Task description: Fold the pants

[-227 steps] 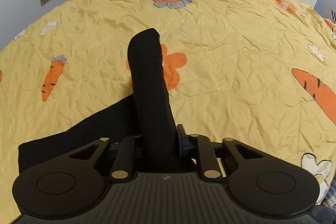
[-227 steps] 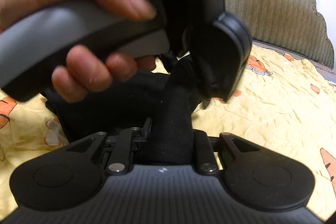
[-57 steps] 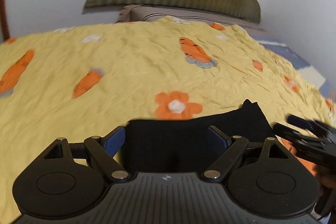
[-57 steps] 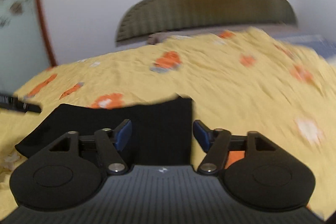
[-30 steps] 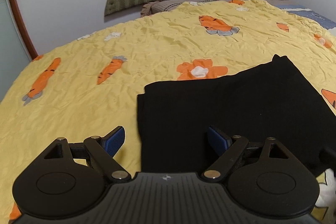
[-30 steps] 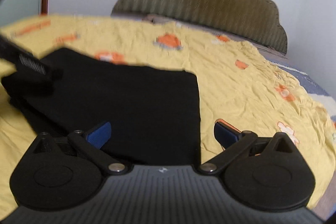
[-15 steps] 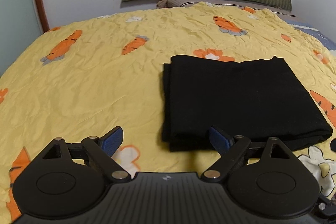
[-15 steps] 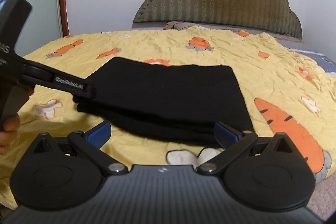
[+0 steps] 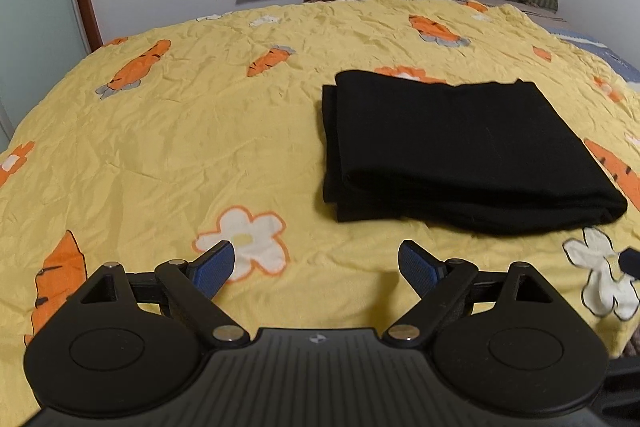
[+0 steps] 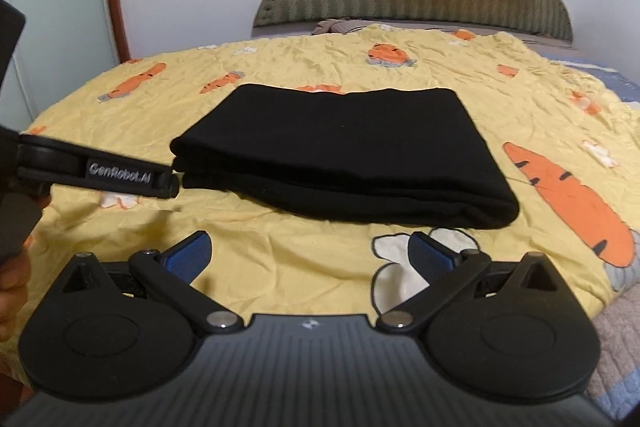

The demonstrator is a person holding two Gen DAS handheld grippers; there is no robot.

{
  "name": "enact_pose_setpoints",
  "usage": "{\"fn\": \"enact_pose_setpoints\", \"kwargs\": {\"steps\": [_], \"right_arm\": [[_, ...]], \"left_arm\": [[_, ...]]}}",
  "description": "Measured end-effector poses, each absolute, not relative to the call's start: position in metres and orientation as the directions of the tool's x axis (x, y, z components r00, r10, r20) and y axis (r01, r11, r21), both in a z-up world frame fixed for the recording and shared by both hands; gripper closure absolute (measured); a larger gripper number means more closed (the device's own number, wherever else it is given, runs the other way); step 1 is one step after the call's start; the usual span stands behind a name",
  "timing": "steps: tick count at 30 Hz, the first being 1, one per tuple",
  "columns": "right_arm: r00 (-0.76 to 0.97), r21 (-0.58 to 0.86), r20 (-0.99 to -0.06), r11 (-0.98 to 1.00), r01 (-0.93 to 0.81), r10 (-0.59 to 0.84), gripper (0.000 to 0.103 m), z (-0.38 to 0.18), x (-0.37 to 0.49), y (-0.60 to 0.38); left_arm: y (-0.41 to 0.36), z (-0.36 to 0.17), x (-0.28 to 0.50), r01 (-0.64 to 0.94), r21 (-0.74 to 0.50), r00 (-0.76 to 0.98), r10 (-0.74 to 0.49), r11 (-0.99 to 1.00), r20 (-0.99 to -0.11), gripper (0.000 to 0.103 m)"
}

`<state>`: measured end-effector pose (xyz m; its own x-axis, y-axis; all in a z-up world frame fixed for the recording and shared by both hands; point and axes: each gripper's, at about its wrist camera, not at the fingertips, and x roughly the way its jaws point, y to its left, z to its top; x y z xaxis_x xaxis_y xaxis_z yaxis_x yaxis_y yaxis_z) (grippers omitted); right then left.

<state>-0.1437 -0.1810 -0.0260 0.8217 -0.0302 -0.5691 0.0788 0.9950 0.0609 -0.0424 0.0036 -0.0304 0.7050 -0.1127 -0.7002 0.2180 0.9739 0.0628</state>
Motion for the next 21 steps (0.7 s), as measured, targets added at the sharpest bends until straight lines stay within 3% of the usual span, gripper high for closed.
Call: {"fn": "enact_pose_setpoints", "kwargs": {"steps": [9, 18, 21], "right_arm": [[0.818, 0.038, -0.567, 0.988, 0.147, -0.1, 0.0, -0.03, -0.152, -0.183], [0.75, 0.032, -0.651, 0.983, 0.181, -0.117, 0.0, -0.062, -0.139, -0.194], [0.78, 0.003, -0.613, 0.987, 0.164, -0.128, 0.0, -0.07, -0.143, -0.19]], "left_arm": [[0.003, -0.039, -0.047, 0.233, 0.052, 0.683, -0.126, 0.971, -0.719, 0.013], [0.006, -0.059, -0.042, 0.218, 0.036, 0.644, -0.116, 0.975, -0.756, 0.013], [0.003, -0.061, -0.043, 0.221, 0.051, 0.648, -0.108, 0.974, -0.754, 0.01]]}}
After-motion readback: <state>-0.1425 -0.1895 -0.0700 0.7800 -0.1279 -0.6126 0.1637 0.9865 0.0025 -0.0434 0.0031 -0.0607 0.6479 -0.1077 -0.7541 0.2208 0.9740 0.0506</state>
